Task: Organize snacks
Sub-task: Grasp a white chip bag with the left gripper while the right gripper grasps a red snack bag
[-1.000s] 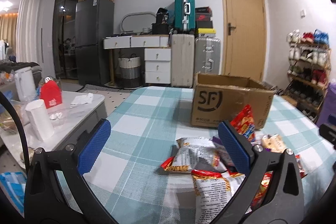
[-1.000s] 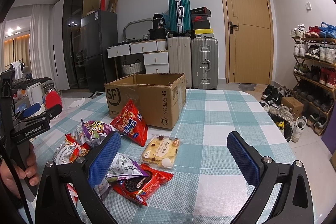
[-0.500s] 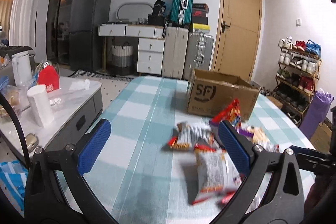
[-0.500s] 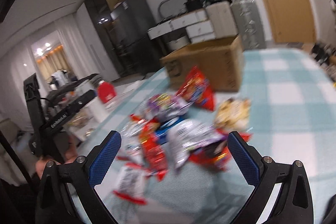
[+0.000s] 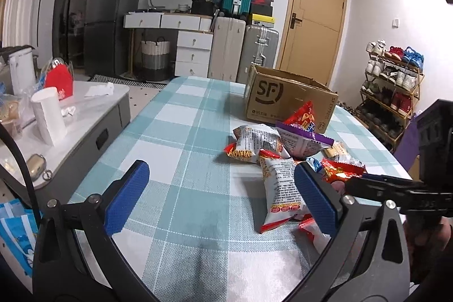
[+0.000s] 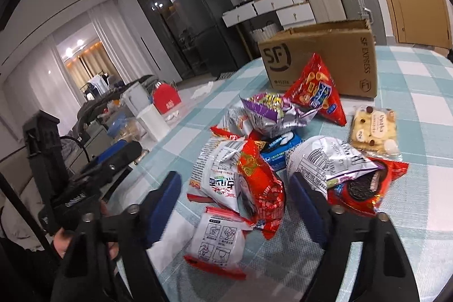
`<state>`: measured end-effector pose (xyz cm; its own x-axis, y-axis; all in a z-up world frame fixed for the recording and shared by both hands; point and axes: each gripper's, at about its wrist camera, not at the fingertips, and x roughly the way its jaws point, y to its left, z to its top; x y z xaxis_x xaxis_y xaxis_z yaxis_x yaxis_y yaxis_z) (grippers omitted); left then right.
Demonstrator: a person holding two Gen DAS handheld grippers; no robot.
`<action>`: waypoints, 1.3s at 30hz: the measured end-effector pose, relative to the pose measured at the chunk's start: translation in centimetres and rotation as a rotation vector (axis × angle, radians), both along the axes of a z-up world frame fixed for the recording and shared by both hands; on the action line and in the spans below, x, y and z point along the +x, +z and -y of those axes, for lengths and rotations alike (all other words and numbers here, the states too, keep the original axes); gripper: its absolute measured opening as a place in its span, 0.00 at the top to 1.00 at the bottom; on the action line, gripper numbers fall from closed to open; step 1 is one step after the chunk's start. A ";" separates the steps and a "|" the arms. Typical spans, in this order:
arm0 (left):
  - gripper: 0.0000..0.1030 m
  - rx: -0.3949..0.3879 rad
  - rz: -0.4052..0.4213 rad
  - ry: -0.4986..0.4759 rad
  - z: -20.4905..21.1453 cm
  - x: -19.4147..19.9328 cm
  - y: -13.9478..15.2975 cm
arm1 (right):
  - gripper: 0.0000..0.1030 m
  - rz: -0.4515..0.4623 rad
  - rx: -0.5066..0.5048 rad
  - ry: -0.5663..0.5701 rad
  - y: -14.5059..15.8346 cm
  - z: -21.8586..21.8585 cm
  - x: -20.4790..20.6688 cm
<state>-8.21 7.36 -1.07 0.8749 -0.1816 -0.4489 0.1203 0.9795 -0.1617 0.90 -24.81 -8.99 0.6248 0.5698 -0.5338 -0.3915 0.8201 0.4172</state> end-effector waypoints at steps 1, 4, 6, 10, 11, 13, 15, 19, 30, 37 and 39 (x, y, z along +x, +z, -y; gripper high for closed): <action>0.01 -0.002 -0.010 -0.002 0.0 0.2 -0.1 | 0.28 -0.009 -0.004 -0.001 -0.1 0.1 0.3; 0.01 -0.019 -0.037 -0.024 0.1 0.8 -0.4 | 0.37 -0.028 -0.017 -0.001 -0.6 -0.3 1.4; 0.01 -0.028 -0.052 -0.032 0.3 1.0 -0.5 | 0.42 -0.042 -0.022 0.002 -0.8 -0.5 1.8; 0.01 -0.016 -0.060 -0.044 0.8 1.4 -0.6 | 0.64 -0.091 0.003 0.015 -1.3 -0.3 2.4; 0.01 -0.014 -0.064 -0.043 0.8 1.5 -0.6 | 0.67 -0.097 0.017 0.022 -1.4 -0.3 2.5; 0.01 -0.015 -0.071 -0.045 1.0 1.6 -0.7 | 0.71 -0.095 0.027 0.027 -1.4 -0.2 2.5; 0.01 -0.014 -0.077 -0.046 1.2 1.8 -0.8 | 0.75 -0.084 0.026 0.037 -1.3 -0.4 2.4; 0.01 -0.004 -0.100 -0.044 1.4 2.1 -1.0 | 0.80 -0.054 0.019 0.045 -1.0 -0.4 1.8; 0.01 0.019 -0.170 -0.080 2.6 3.5 -1.3 | 0.82 -0.006 0.093 0.020 -0.1 2.3 0.1; 0.01 -0.006 -0.294 -0.187 4.3 6.2 -1.7 | 0.83 0.055 0.114 0.005 1.4 4.7 -2.0; 0.01 -0.008 -0.352 -0.195 5.1 7.4 -2.3 | 0.84 0.058 0.124 -0.008 1.3 5.5 -2.5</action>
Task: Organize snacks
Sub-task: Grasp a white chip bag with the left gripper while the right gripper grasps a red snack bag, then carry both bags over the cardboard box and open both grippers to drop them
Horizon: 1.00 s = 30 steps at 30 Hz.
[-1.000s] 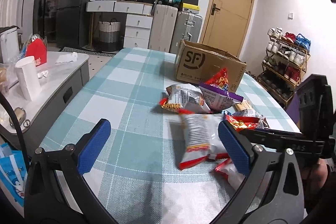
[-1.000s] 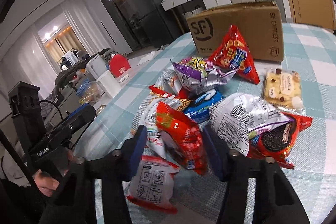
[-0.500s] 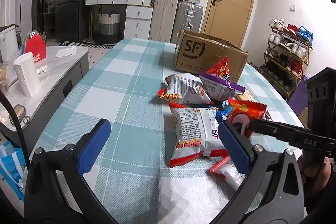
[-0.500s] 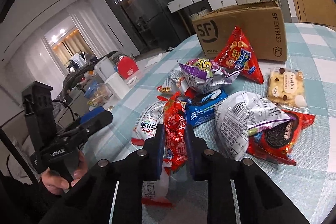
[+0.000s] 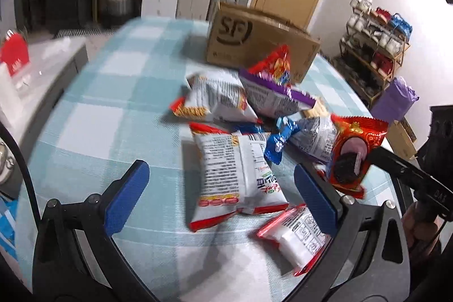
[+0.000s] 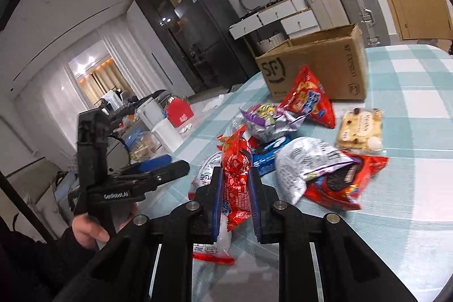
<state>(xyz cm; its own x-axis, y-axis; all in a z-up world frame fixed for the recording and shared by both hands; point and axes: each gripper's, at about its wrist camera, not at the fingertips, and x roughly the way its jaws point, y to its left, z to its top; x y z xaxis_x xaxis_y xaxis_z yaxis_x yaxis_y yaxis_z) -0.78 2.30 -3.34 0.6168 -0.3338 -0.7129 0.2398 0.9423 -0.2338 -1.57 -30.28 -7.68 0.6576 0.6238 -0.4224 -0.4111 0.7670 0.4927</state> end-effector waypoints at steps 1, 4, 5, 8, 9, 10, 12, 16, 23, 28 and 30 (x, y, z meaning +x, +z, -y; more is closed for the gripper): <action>0.01 0.007 -0.015 0.006 0.3 0.4 -0.2 | 0.87 -0.005 0.014 -0.012 0.0 0.6 -0.1; 0.02 0.022 -0.082 0.022 1.0 1.8 -1.1 | 0.94 -0.015 0.033 -0.033 0.0 1.3 -0.5; 0.04 0.011 -0.098 0.021 1.1 2.1 -1.3 | 0.95 -0.018 0.026 -0.038 -0.1 1.5 -0.6; 0.05 -0.016 -0.102 0.009 1.4 2.3 -1.5 | 0.95 -0.057 0.026 -0.032 -0.8 1.6 -0.2; 0.05 -0.010 -0.111 -0.002 1.7 2.4 -1.8 | 0.95 -0.052 0.018 -0.036 -0.8 1.6 -0.3; 0.08 -0.005 -0.119 -0.009 1.8 2.5 -1.9 | 0.95 -0.048 0.008 -0.038 -0.7 1.5 -0.4; 0.21 0.002 -0.143 -0.025 2.1 2.9 -2.6 | 0.95 -0.046 -0.007 -0.042 -0.6 1.7 -0.6; 0.41 -0.008 -0.162 -0.056 2.4 3.0 -2.8 | 0.88 -0.064 -0.023 -0.026 -0.9 1.6 -0.7; 0.53 -0.053 -0.162 -0.078 1.4 2.8 -2.7 | 0.50 -0.097 -0.102 -0.013 -1.9 0.3 -0.7; 0.55 -0.080 -0.163 -0.084 0.7 2.5 -2.6 | 0.50 -0.138 -0.142 0.005 -2.5 -0.8 0.3; 0.55 -0.086 -0.158 -0.086 0.3 2.2 -2.5 | 0.50 -0.166 -0.167 0.005 -3.0 -1.2 0.8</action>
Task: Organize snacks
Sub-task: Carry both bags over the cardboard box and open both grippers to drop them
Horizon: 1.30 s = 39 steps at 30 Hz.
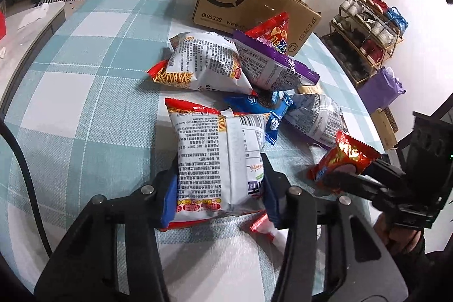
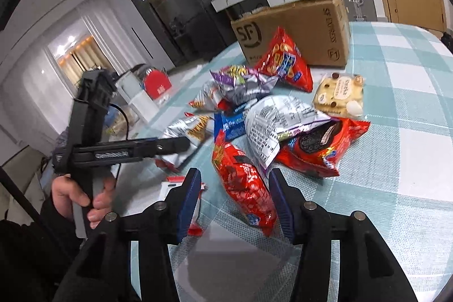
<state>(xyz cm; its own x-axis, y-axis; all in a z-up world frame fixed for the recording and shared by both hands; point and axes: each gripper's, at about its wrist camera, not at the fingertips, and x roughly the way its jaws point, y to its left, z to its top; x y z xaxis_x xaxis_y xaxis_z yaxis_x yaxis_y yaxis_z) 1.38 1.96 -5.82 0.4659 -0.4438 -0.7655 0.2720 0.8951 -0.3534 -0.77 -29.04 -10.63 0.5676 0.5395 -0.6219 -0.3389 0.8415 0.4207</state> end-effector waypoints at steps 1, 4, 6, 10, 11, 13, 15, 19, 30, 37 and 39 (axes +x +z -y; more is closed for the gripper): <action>0.56 -0.001 0.002 -0.002 -0.1 -0.2 0.0 | 0.50 -0.011 -0.008 0.003 -0.2 -0.2 0.2; 0.56 -0.014 0.005 -0.004 -0.5 -0.5 0.1 | 0.54 -0.029 -0.012 0.010 -0.6 -0.5 0.4; 0.56 -0.026 0.009 -0.003 -0.8 -0.9 0.3 | 0.66 -0.042 0.002 0.012 -0.7 -0.5 0.5; 0.56 -0.048 0.032 0.006 -1.7 -1.2 1.4 | 0.76 -0.034 0.016 0.011 -0.2 -0.5 0.1; 0.56 -0.053 0.039 0.009 -2.0 -1.3 1.8 | 0.76 -0.021 0.014 0.021 0.3 -0.7 -0.1; 0.56 -0.056 0.052 0.014 -2.4 -1.6 2.7 | 0.76 0.009 0.007 0.028 1.3 -1.0 -0.6; 0.56 -0.064 0.058 0.016 -2.8 -1.7 3.7 | 0.76 0.033 0.022 0.028 2.7 -0.9 -0.9; 0.56 -0.048 0.107 -0.020 -2.8 -1.3 6.3 | 0.76 0.090 0.056 0.031 6.3 -0.4 -0.8; 0.56 -0.068 0.206 -0.104 -0.9 2.4 15.4 | 0.76 0.220 0.128 0.029 15.7 2.0 3.6; 0.56 -0.084 0.227 -0.121 1.5 7.8 20.0 | 0.76 0.248 0.130 0.005 18.9 3.4 8.2; 0.56 -0.094 0.212 -0.125 2.5 10.0 20.8 | 0.76 0.246 0.124 0.003 19.6 3.6 9.9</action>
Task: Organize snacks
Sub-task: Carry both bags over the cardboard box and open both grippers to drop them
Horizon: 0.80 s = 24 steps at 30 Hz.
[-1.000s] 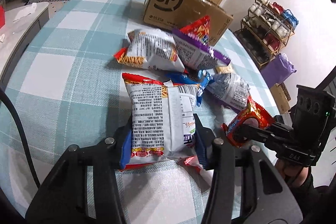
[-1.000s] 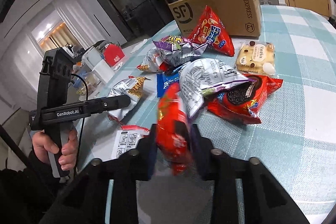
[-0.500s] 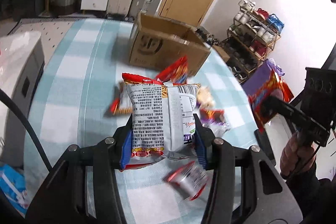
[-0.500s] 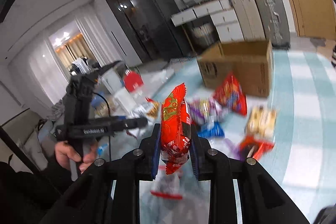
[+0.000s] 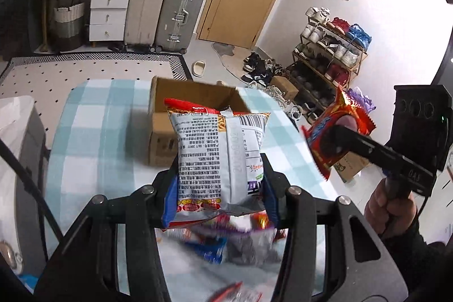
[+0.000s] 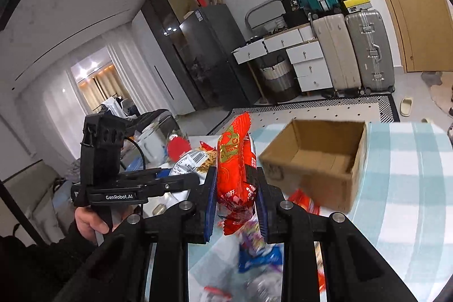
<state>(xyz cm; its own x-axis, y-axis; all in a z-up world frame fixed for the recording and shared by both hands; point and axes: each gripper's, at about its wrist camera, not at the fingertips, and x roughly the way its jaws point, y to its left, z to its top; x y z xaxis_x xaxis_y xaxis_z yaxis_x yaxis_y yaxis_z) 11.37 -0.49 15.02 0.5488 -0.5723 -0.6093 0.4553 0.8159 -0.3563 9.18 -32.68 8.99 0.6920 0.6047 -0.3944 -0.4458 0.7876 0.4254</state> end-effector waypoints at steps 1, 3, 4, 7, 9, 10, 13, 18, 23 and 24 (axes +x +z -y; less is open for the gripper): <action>0.56 0.001 -0.008 -0.004 0.7 1.4 0.4 | 0.76 0.000 -0.005 -0.003 0.4 0.1 1.1; 0.56 0.008 -0.024 -0.004 1.9 3.9 1.0 | 0.76 -0.003 -0.025 -0.013 1.0 0.2 3.1; 0.56 0.015 -0.033 -0.009 2.5 5.1 1.0 | 0.76 -0.009 -0.034 -0.016 1.2 0.2 4.2; 0.56 0.047 -0.050 -0.002 5.0 9.0 0.8 | 0.76 -0.027 -0.061 -0.033 1.0 0.2 7.3; 0.56 0.072 -0.067 0.003 6.3 11.7 0.2 | 0.76 -0.058 -0.078 -0.042 0.3 0.3 9.8; 0.56 0.075 -0.083 0.004 7.0 12.7 -0.3 | 0.76 -0.070 -0.086 -0.048 -0.3 0.3 10.6; 0.56 0.090 -0.135 0.004 8.8 15.8 -2.0 | 0.76 -0.109 -0.113 -0.060 -2.0 0.2 13.4; 0.56 0.153 -0.144 0.014 11.3 18.9 -5.0 | 0.76 -0.143 -0.164 -0.084 -5.1 0.6 16.3; 0.56 0.183 -0.160 0.015 12.2 20.0 -8.5 | 0.76 -0.178 -0.194 -0.103 -7.9 1.2 18.2; 0.55 0.188 -0.161 0.016 12.2 20.1 -9.0 | 0.76 -0.188 -0.197 -0.103 -8.4 1.2 18.4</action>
<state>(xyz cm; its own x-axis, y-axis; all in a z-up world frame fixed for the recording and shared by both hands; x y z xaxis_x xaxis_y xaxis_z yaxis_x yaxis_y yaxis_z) 31.51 -12.68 6.04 0.4437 -0.4329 -0.7847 0.3916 0.8812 -0.2648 27.61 -33.91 0.63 0.6494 0.4337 -0.6246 -0.2864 0.9004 0.3274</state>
